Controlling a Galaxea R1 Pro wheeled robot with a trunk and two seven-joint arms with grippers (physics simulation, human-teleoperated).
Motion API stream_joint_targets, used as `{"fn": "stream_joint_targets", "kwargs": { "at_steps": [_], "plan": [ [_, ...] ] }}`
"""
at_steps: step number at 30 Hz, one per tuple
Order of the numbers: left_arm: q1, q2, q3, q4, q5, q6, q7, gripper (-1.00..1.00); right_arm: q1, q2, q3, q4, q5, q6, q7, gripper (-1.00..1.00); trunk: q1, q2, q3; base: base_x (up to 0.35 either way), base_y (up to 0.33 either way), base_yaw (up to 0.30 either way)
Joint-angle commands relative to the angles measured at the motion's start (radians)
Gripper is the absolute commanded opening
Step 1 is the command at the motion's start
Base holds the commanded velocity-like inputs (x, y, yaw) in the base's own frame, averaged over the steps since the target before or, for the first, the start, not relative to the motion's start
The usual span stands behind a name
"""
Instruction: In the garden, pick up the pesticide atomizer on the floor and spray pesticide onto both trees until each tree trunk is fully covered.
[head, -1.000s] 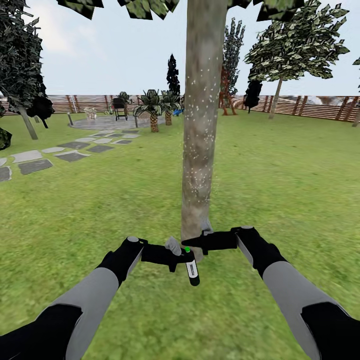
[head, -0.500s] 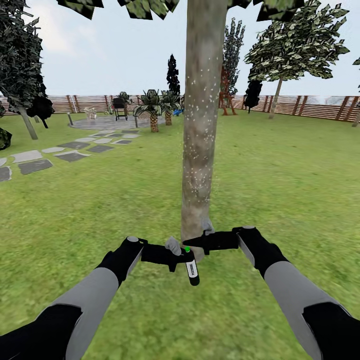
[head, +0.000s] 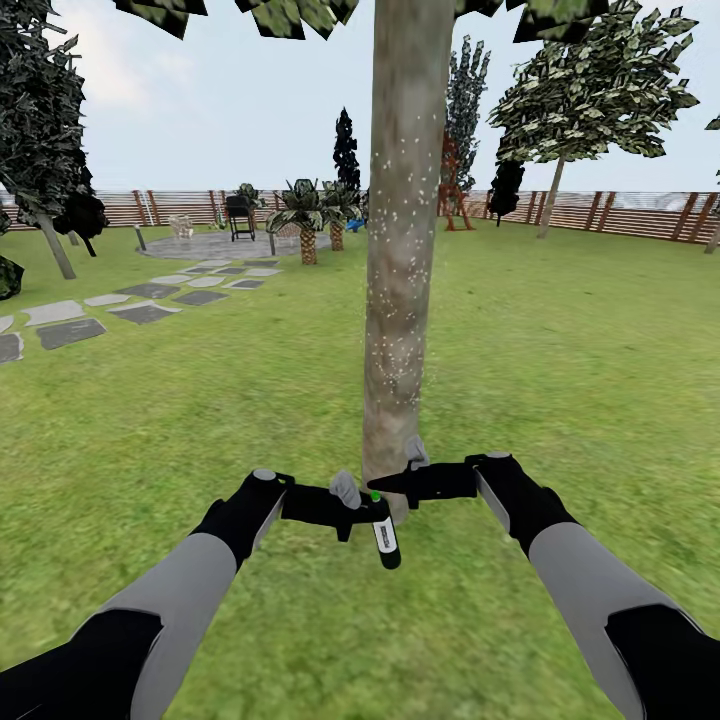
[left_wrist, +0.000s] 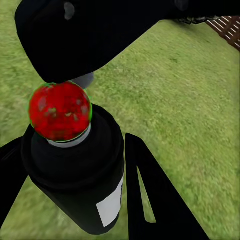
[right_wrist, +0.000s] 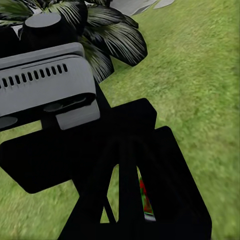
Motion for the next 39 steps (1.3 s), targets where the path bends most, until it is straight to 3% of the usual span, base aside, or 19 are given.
{"fn": "stream_joint_targets", "kwargs": {
  "at_steps": [1,9,13,16,19,20,23,25,26,28,30,32,33,34,36,38,39],
  "plan": [
    [0.0,0.0,0.0,0.0,0.0,0.0,0.0,-1.0,0.0,0.0,0.0,0.0,0.0,0.0,0.0,-1.0,0.0,0.0,0.0,0.0,0.0,0.0],
    [0.0,0.002,0.001,-0.001,0.0,0.0,0.0,-1.0,-0.001,-0.01,-0.003,0.0,0.0,0.0,-0.024,-1.0,0.0,0.0,0.0,0.0,0.0,0.0],
    [0.0,0.002,0.002,-0.001,0.0,0.0,0.0,-1.0,-0.05,-0.117,-0.006,-0.007,0.0,0.005,-0.198,-1.0,0.0,0.0,0.0,0.0,0.0,0.0],
    [0.0,0.002,0.003,-0.001,0.0,0.0,0.0,-1.0,-0.097,-0.25,-0.007,-0.008,-0.001,0.006,-0.284,-1.0,0.0,0.0,0.0,0.0,0.0,0.0],
    [0.0,0.002,0.003,-0.001,0.0,0.0,0.0,-1.0,-0.109,-0.343,-0.008,-0.008,-0.001,0.006,-0.339,-1.0,0.0,0.0,0.0,0.0,0.0,0.0],
    [0.0,0.002,0.003,-0.001,0.0,0.0,0.0,-1.0,-0.11,-0.374,-0.008,-0.008,-0.001,0.005,-0.364,1.0,0.0,0.0,0.0,0.0,0.0,0.0],
    [0.0,0.002,0.008,0.0,-0.002,0.001,0.005,-1.0,-0.112,-0.432,-0.01,-0.004,0.0,0.002,-0.451,1.0,0.0,0.0,0.0,0.0,0.0,0.0],
    [0.0,0.011,0.016,0.001,-0.003,0.001,0.041,-1.0,-0.106,-0.454,-0.011,0.05,-0.001,-0.001,-0.667,1.0,0.0,0.0,0.0,0.0,0.0,0.0],
    [0.0,0.028,0.019,0.006,-0.002,0.001,0.119,-1.0,-0.102,-0.459,-0.011,0.133,-0.006,-0.007,-0.83,1.0,0.0,0.0,0.0,0.0,0.0,0.0],
    [0.0,0.05,0.023,0.03,-0.001,-0.002,0.285,-1.0,-0.088,-0.46,-0.011,0.266,-0.01,-0.064,-0.99,1.0,0.0,0.0,0.0,0.0,0.0,0.0],
    [0.0,0.064,0.025,0.125,0.002,-0.047,0.522,-1.0,-0.075,-0.458,-0.01,0.471,-0.013,-0.22,-1.08,1.0,0.0,0.0,0.0,0.0,0.0,0.0],
    [0.0,0.078,0.026,0.217,0.024,-0.129,0.697,-1.0,-0.045,-0.455,-0.011,0.564,-0.015,-0.302,-1.106,1.0,0.0,0.0,0.0,0.0,0.0,0.0],
    [0.0,0.088,0.026,0.269,0.057,-0.176,0.77,-1.0,-0.015,-0.454,-0.011,0.586,-0.017,-0.323,-1.113,1.0,0.0,0.0,0.0,0.0,0.0,0.0],
    [0.0,0.103,0.026,0.324,0.117,-0.234,0.832,-1.0,0.023,-0.454,-0.011,0.601,-0.028,-0.339,-1.117,1.0,0.0,0.0,0.0,0.0,0.0,0.0],
    [0.0,0.14,0.025,0.385,0.257,-0.308,0.902,-1.0,0.087,-0.44,-0.014,0.617,-0.127,-0.354,-1.122,1.0,0.0,0.0,0.0,0.0,0.0,0.0],
    [0.006,0.158,0.025,0.41,0.32,-0.338,0.93,-1.0,0.127,-0.42,-0.015,0.622,-0.241,-0.361,-1.124,1.0,0.0,0.0,0.0,0.0,0.0,0.0],
    [0.011,0.163,0.025,0.416,0.336,-0.345,0.937,-1.0,0.14,-0.411,-0.015,0.624,-0.272,-0.363,-1.124,1.0,0.0,0.0,0.0,0.0,0.0,0.0]
  ]
}}
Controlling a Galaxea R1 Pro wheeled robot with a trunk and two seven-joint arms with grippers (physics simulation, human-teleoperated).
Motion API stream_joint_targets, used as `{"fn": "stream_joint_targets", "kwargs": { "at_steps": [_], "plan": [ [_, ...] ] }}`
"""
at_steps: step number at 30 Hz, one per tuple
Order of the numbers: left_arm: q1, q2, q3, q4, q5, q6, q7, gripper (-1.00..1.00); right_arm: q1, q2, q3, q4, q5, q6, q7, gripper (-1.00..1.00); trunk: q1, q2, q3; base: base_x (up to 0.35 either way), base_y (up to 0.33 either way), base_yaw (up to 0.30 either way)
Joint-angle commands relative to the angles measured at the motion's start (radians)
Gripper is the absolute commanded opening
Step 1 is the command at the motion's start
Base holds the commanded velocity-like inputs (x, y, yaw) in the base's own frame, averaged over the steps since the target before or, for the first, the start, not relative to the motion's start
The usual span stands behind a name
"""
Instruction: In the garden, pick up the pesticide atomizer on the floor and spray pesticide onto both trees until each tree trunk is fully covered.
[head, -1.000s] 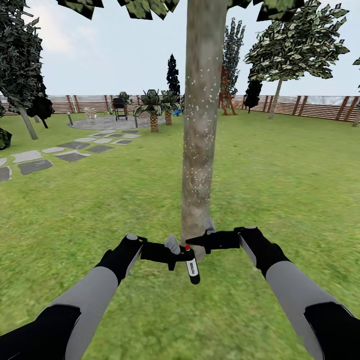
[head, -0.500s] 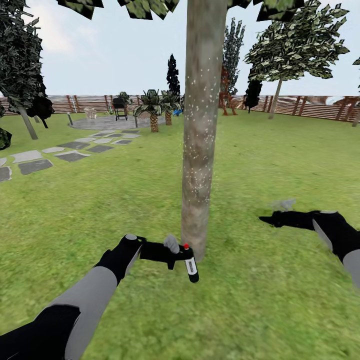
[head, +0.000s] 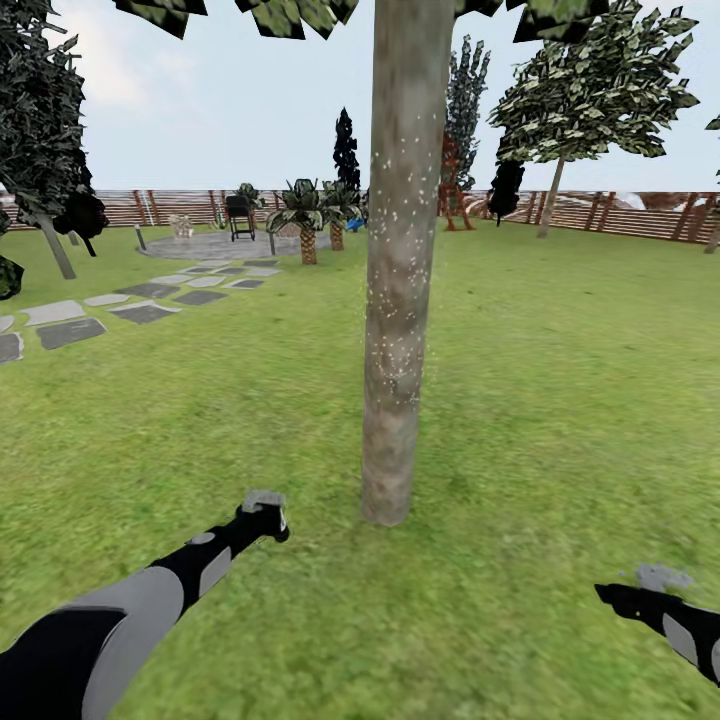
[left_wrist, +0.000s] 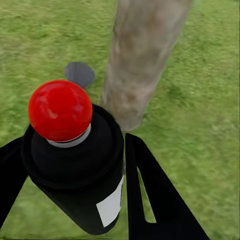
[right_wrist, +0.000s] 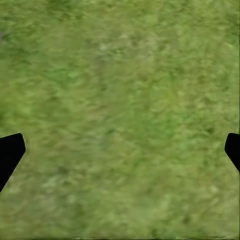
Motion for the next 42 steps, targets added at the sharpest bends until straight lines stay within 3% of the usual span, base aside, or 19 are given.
{"fn": "stream_joint_targets", "kwargs": {
  "at_steps": [1,3,10,23,33,42],
  "plan": [
    [0.009,0.015,0.001,0.009,0.024,-0.009,0.011,-1.0,0.021,0.037,-0.001,0.002,-0.048,-0.005,-0.001,1.0,0.0,0.0,0.0,0.0,0.0,0.0],
    [0.011,0.018,0.0,0.011,0.029,-0.011,0.013,-1.0,0.025,0.052,-0.001,0.002,-0.057,-0.008,-0.001,1.0,0.0,0.0,0.0,-0.056,0.0,0.0],
    [0.012,0.015,-0.002,0.011,0.029,-0.012,0.013,-1.0,0.025,0.07,-0.001,0.002,-0.058,-0.007,-0.001,1.0,0.0,0.0,0.0,-0.303,-0.064,-0.033],
    [0.012,0.013,-0.002,0.012,0.029,-0.012,0.013,-1.0,0.025,0.104,-0.001,0.002,-0.058,-0.007,0.0,1.0,0.0,0.0,0.0,-0.232,-0.221,-0.282],
    [0.012,0.013,-0.002,0.012,0.029,-0.012,0.013,-1.0,0.027,0.105,-0.001,0.002,-0.058,-0.007,0.0,1.0,0.0,0.0,0.003,-0.008,-0.312,-0.3],
    [0.012,0.013,-0.002,0.012,0.029,-0.01,0.017,-1.0,0.029,0.118,-0.001,0.002,-0.058,-0.008,-0.001,1.0,0.0,0.0,0.006,0.211,-0.292,-0.3]
  ]
}}
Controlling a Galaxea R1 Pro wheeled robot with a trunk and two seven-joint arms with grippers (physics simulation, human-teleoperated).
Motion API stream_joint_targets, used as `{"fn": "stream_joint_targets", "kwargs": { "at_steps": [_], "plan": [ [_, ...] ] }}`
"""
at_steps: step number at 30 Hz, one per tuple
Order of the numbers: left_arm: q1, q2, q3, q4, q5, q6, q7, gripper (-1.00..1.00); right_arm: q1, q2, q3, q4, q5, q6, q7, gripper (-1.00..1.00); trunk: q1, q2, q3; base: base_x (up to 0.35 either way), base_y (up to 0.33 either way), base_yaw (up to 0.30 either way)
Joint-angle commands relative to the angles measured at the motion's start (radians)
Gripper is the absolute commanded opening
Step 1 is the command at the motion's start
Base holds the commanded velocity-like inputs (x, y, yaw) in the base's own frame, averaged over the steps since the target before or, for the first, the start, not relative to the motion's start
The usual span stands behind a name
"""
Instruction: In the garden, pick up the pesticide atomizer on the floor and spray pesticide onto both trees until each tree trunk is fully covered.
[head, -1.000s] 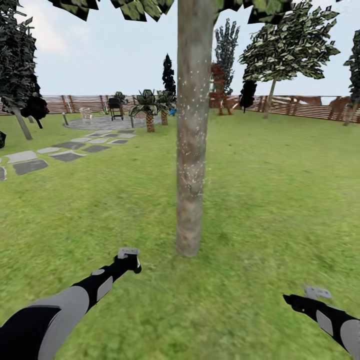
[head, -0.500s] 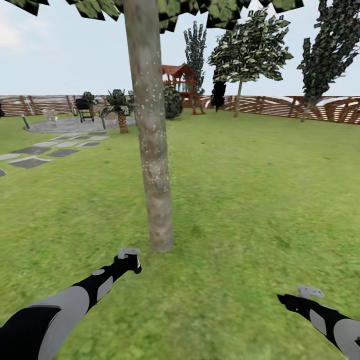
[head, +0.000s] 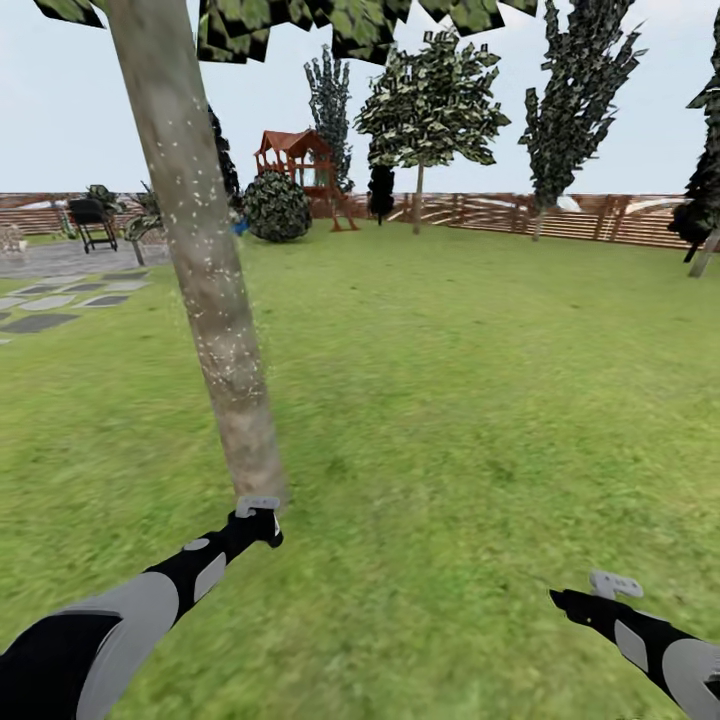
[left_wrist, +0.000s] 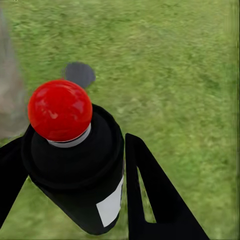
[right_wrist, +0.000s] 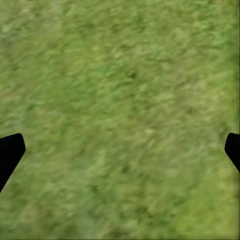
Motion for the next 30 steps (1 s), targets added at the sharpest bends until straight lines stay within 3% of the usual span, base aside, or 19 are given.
{"fn": "stream_joint_targets", "kwargs": {
  "at_steps": [1,10,30],
  "plan": [
    [0.0,0.0,0.0,0.0,0.0,0.0,0.0,-1.0,0.0,0.001,0.0,0.0,0.0,0.0,0.0,1.0,0.0,0.0,0.0,0.271,-0.253,-0.3],
    [0.0,0.0,0.0,-0.001,0.0,0.001,0.002,-1.0,0.001,0.002,0.0,0.0,0.0,0.0,0.0,1.0,0.0,0.0,0.003,0.276,-0.248,-0.274],
    [0.002,0.0,0.0,-0.001,0.0,0.002,0.005,-1.0,0.001,0.012,0.0,0.0,0.0,0.0,0.0,1.0,0.0,0.0,0.009,0.317,-0.184,-0.009]
  ]
}}
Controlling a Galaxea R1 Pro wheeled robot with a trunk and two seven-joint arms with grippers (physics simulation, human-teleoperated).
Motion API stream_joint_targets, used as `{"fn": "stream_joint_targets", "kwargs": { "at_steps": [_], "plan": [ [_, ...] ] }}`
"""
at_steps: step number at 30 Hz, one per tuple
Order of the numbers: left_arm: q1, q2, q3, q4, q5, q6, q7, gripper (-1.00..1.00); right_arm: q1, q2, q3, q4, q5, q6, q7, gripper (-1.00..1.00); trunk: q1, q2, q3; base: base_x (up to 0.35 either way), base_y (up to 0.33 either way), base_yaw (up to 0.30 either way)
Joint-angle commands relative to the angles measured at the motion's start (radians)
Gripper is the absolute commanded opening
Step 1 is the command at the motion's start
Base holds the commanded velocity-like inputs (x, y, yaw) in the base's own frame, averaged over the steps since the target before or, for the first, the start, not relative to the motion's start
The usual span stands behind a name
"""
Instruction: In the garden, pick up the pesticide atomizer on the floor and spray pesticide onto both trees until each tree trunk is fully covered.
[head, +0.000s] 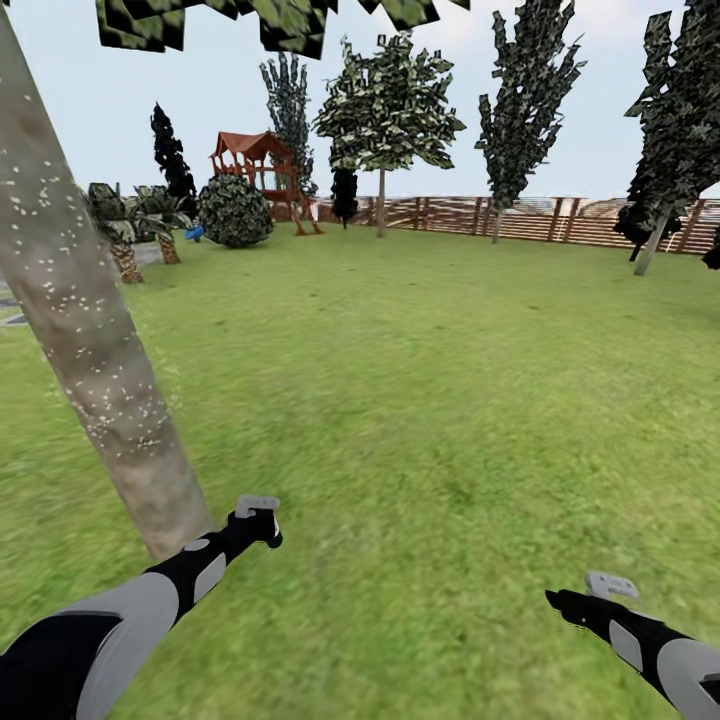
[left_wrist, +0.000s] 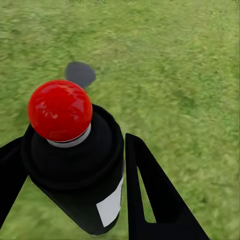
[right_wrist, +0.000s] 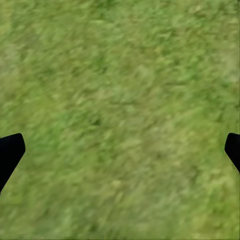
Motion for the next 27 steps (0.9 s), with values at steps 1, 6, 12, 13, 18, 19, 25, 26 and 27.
{"fn": "stream_joint_targets", "kwargs": {
  "at_steps": [1,6,12,13,18,19,25,26,27],
  "plan": [
    [0.0,0.0,0.001,0.0,0.0,0.0,0.0,-1.0,0.0,0.0,0.0,0.0,0.0,0.0,0.0,1.0,0.0,0.0,0.0,0.324,-0.17,0.0],
    [0.0,0.0,0.001,0.0,0.0,0.0,0.0,-1.0,0.001,0.001,0.0,0.0,0.0,0.0,-0.001,1.0,0.0,0.0,0.0,0.324,-0.17,0.0],
    [0.0,0.0,0.001,0.0,0.0,0.0,0.0,-1.0,0.008,0.013,0.0,0.0,0.002,-0.002,-0.06,1.0,0.0,0.0,0.0,0.324,-0.17,0.0],
    [0.0,0.0,0.001,0.0,0.0,0.0,0.0,-1.0,0.008,0.015,0.0,0.0,0.003,-0.003,-0.071,1.0,0.0,0.0,0.0,0.324,-0.17,0.0],
    [0.0,0.0,0.001,0.0,0.0,0.0,0.0,-1.0,0.033,0.022,0.0,0.0,0.003,-0.067,-0.09,1.0,0.0,0.0,0.0,0.324,-0.17,0.0],
    [0.0,0.0,0.001,0.0,0.0,0.0,0.0,-1.0,0.044,0.023,0.0,0.0,0.004,-0.095,-0.092,1.0,0.0,0.0,0.0,0.324,-0.17,0.0],
    [0.0,0.0,0.001,0.0,0.0,0.0,0.0,-1.0,0.059,0.023,0.003,0.0,0.006,-0.123,-0.22,1.0,0.0,0.0,0.0,0.324,-0.17,0.0],
    [0.0,0.0,0.001,0.0,0.0,0.0,0.0,-1.0,0.06,0.024,0.003,0.0,0.006,-0.124,-0.23,1.0,0.0,0.0,0.0,0.324,-0.17,0.0],
    [0.0,0.0,0.001,0.0,0.0,0.0,0.0,-1.0,0.06,0.024,0.003,0.0,0.006,-0.124,-0.236,1.0,0.0,0.0,0.0,0.324,-0.17,0.0]
  ]
}}
